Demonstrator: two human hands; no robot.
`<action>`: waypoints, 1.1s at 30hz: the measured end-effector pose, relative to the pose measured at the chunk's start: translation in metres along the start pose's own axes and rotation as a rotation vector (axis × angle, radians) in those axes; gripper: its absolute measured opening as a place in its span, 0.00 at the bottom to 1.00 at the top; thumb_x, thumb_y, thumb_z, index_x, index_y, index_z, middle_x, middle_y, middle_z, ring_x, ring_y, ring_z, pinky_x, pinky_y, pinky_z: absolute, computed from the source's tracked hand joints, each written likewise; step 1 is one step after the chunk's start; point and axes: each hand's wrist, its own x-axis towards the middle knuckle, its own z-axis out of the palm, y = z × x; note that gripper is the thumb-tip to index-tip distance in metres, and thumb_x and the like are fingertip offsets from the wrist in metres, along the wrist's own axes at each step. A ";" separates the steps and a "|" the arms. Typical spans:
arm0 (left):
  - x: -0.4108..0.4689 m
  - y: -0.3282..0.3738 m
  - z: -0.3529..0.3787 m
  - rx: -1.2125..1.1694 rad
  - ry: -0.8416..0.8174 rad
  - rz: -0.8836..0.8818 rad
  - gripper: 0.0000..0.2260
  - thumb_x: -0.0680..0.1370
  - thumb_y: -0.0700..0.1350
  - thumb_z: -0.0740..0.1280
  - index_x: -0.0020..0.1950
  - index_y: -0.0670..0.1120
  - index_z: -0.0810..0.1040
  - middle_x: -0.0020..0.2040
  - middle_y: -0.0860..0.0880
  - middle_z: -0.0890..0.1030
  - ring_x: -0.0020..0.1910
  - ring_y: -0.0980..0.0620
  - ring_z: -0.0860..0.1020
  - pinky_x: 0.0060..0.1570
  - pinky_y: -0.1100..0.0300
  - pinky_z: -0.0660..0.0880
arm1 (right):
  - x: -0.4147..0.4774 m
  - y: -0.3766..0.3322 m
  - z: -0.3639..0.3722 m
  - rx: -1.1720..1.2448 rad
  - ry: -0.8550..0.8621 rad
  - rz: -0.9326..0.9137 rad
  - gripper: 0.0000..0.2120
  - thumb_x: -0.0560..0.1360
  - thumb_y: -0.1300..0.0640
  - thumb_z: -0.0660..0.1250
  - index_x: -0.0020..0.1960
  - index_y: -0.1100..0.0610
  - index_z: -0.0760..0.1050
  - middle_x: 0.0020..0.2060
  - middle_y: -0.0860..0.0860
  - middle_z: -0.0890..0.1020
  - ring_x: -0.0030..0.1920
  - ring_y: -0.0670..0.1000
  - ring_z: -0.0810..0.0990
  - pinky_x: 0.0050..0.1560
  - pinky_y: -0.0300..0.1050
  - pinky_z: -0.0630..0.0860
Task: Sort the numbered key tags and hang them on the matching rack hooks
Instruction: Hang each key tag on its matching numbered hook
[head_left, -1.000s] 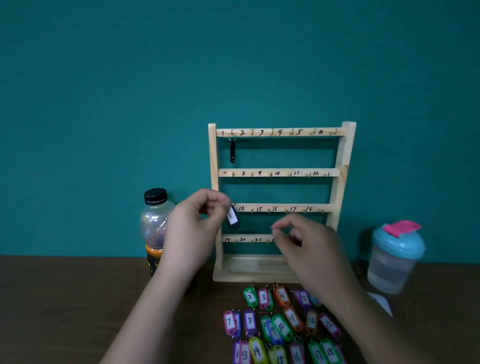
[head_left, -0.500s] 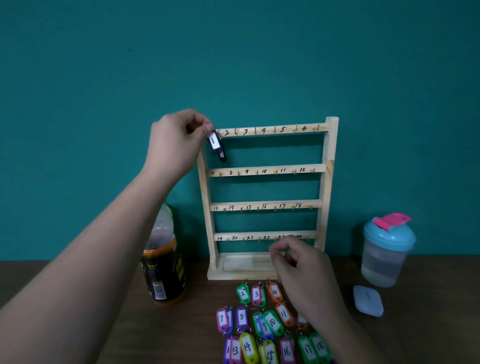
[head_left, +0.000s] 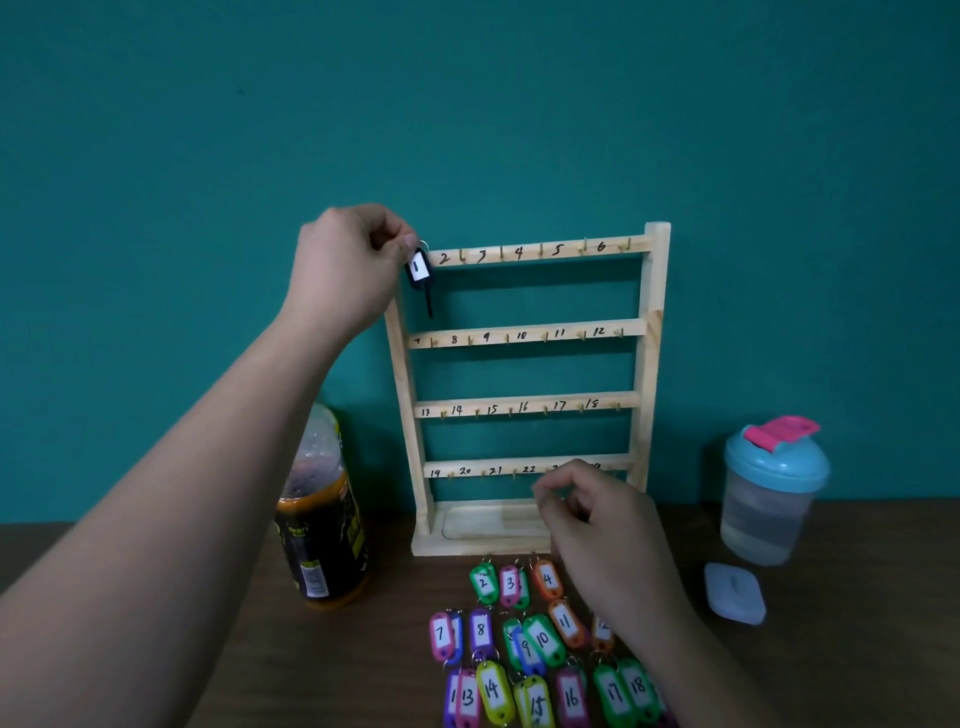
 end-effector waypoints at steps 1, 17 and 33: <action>0.000 0.000 0.000 -0.005 -0.010 -0.012 0.07 0.82 0.47 0.69 0.46 0.50 0.85 0.35 0.56 0.80 0.27 0.62 0.72 0.31 0.62 0.68 | 0.000 0.000 0.000 0.000 -0.003 0.000 0.07 0.82 0.54 0.70 0.47 0.42 0.80 0.30 0.48 0.80 0.31 0.50 0.79 0.36 0.52 0.77; -0.008 -0.003 -0.001 0.037 -0.035 -0.041 0.06 0.80 0.49 0.71 0.45 0.51 0.86 0.34 0.53 0.81 0.25 0.58 0.69 0.29 0.62 0.66 | -0.001 0.000 -0.001 -0.017 -0.021 -0.012 0.06 0.83 0.52 0.70 0.49 0.42 0.81 0.32 0.48 0.82 0.32 0.49 0.81 0.36 0.49 0.78; -0.040 -0.004 -0.011 0.056 -0.032 -0.041 0.03 0.77 0.50 0.74 0.48 0.53 0.85 0.45 0.56 0.85 0.39 0.61 0.78 0.40 0.65 0.71 | -0.001 0.000 -0.004 -0.032 -0.045 0.008 0.06 0.83 0.51 0.69 0.48 0.43 0.81 0.32 0.47 0.82 0.32 0.50 0.82 0.38 0.55 0.80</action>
